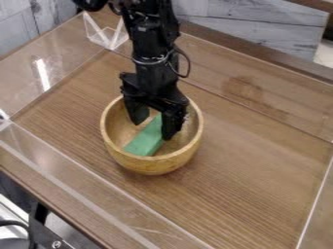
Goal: Remove the green block from inside the brown bowl and put it on the table
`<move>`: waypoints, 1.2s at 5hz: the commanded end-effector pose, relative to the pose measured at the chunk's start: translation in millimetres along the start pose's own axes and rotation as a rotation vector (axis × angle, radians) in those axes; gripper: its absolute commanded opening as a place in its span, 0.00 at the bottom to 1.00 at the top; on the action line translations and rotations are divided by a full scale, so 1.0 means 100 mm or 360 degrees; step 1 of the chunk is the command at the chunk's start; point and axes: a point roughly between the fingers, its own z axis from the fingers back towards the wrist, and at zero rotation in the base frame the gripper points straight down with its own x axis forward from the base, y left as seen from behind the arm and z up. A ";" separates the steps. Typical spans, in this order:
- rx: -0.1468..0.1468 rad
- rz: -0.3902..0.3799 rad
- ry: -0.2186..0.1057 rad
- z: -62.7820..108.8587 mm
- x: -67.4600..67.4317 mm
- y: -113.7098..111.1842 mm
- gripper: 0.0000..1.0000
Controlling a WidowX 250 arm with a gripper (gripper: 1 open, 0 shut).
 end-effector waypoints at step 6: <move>-0.0035 0.0064 -0.0107 -0.04 0.11 0.03 1.00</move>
